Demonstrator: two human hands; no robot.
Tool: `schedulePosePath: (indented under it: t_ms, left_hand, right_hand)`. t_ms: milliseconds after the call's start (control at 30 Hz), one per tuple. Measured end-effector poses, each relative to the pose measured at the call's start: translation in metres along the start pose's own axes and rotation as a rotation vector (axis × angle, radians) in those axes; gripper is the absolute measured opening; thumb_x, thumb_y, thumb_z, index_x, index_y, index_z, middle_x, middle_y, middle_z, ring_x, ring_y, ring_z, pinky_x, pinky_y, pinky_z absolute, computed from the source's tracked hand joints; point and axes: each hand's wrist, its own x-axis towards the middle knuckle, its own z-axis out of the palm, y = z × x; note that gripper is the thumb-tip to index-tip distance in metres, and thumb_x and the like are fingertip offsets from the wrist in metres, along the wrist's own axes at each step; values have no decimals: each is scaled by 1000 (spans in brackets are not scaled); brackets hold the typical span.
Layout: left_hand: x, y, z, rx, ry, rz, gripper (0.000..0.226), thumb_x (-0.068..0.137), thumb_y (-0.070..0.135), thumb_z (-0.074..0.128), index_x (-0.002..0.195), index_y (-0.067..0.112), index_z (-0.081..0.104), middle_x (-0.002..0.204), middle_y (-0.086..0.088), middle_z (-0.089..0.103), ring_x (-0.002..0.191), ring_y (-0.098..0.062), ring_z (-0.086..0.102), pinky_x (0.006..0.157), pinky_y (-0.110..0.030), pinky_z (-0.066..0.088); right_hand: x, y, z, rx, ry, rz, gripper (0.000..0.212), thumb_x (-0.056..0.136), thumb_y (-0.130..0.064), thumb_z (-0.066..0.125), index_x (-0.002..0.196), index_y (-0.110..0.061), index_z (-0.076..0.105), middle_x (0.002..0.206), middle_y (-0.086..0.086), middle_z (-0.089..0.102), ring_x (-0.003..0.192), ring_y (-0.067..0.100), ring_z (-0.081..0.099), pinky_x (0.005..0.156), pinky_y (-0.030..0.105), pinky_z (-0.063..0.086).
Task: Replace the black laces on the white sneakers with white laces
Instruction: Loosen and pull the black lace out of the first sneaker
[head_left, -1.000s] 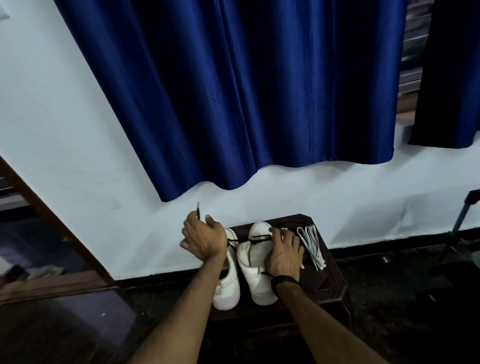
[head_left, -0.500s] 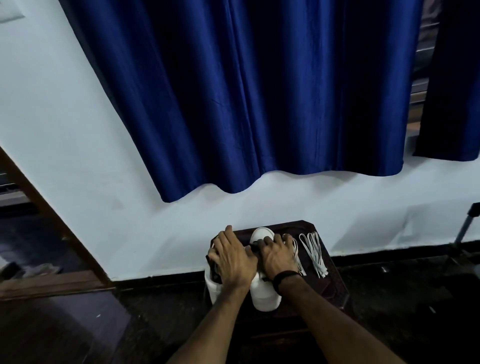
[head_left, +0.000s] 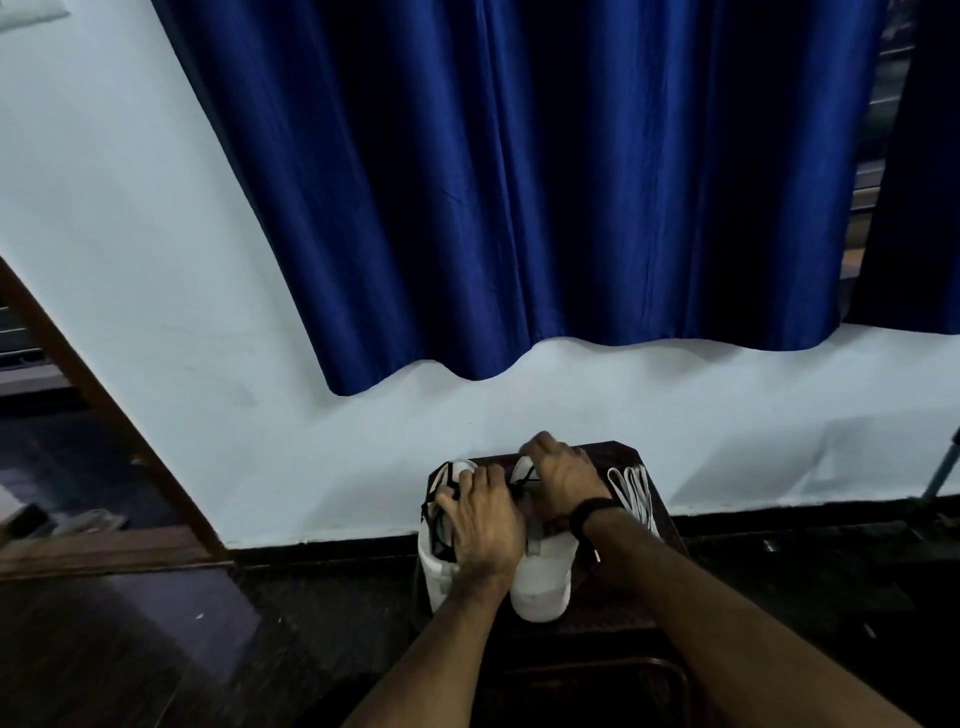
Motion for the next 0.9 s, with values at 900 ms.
schedulePosePath:
  t_ms: [900]
  left_hand:
    - [0,1,1,-10,-42,-66,22,65,28,74,84,21,66,89,-1,67,94,-26,61,79,-45,33]
  right_hand:
    - [-6,2,-21,-218,158,186,28,86,-26,49,106,-25,68,109,-2,66,111,23,52,92,39,34]
